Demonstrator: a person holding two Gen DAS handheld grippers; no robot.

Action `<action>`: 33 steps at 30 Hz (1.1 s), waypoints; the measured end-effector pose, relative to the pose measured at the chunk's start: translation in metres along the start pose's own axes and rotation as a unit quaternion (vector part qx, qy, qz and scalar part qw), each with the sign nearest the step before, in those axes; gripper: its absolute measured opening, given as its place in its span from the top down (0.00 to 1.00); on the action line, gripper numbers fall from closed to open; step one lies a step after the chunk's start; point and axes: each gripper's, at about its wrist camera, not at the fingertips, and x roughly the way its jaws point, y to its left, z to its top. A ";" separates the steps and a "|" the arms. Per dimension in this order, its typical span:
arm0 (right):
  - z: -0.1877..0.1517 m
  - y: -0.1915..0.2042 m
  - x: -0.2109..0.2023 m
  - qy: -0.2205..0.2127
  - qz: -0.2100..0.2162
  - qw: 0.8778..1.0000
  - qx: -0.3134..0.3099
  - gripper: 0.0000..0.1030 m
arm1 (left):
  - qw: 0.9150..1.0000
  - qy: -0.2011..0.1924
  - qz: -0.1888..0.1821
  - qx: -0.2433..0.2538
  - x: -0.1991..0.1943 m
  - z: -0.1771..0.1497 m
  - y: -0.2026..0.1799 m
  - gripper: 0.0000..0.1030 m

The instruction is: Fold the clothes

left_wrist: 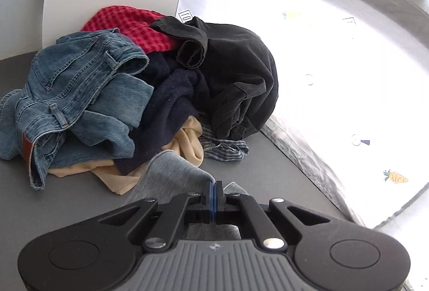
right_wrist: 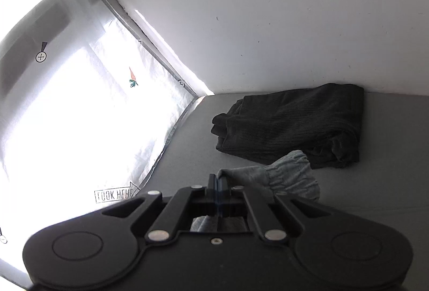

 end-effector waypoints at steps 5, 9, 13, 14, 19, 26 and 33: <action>0.007 0.077 0.100 0.049 -0.038 0.994 -0.089 0.88 | 0.996 0.055 0.027 0.071 0.100 0.005 -0.075 0.75; -0.023 0.103 0.113 0.055 -0.063 0.985 -0.152 0.53 | 0.990 0.084 0.028 0.107 0.115 -0.030 -0.082 0.67; -0.083 0.110 0.077 0.044 -0.099 0.949 -0.297 0.30 | 0.986 0.123 0.051 0.101 0.101 -0.069 -0.050 0.58; -0.097 0.109 0.067 0.049 -0.102 0.938 -0.327 0.29 | 0.985 0.131 0.059 0.097 0.095 -0.077 -0.040 0.58; -0.169 0.097 0.001 0.082 -0.090 0.896 -0.427 0.23 | 0.983 0.146 0.090 0.069 0.059 -0.101 0.016 0.58; -0.251 0.094 -0.050 0.144 -0.027 0.857 -0.493 0.15 | 0.983 0.173 0.058 -0.005 0.030 -0.101 0.072 0.58; -0.288 0.107 -0.085 0.148 -0.014 0.857 -0.494 0.09 | 0.983 0.178 0.034 0.009 0.045 -0.083 0.089 0.60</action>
